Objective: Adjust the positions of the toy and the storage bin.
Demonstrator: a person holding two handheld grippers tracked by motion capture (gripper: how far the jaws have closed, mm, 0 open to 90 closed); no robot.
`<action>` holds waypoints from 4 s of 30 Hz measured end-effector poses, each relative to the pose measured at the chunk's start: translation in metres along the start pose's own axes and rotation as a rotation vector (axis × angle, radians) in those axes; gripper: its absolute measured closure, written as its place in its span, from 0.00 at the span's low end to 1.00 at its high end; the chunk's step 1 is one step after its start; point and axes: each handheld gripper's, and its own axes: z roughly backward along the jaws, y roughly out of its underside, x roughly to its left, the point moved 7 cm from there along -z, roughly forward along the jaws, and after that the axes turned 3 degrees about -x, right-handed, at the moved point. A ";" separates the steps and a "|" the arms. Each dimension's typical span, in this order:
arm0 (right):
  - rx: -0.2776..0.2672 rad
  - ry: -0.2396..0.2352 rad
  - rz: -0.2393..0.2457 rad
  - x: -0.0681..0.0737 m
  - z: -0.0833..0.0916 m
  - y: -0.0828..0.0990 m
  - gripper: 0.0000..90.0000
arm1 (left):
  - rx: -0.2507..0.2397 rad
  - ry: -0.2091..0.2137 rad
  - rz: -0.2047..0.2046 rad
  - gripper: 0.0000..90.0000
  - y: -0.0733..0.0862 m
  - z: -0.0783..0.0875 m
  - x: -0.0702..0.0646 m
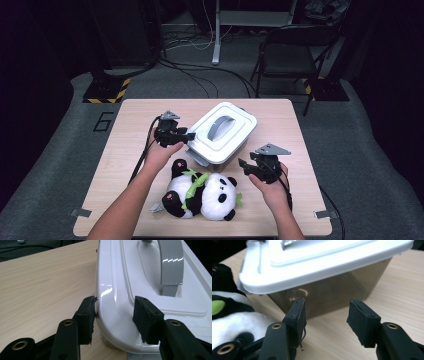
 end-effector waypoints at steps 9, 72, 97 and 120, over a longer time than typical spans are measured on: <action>0.012 -0.030 0.047 0.016 -0.006 -0.002 0.53 | 0.001 -0.001 0.007 0.58 0.005 0.006 -0.003; 0.067 -0.207 0.118 0.069 -0.092 -0.020 0.66 | -0.003 -0.147 0.107 0.61 0.041 0.074 0.043; 0.120 -0.321 0.244 0.074 -0.026 -0.007 0.48 | -0.028 -0.117 0.040 0.50 0.041 0.101 0.036; 0.113 -0.563 0.316 0.125 -0.017 -0.001 0.48 | -0.060 -0.145 0.105 0.52 0.081 0.135 0.051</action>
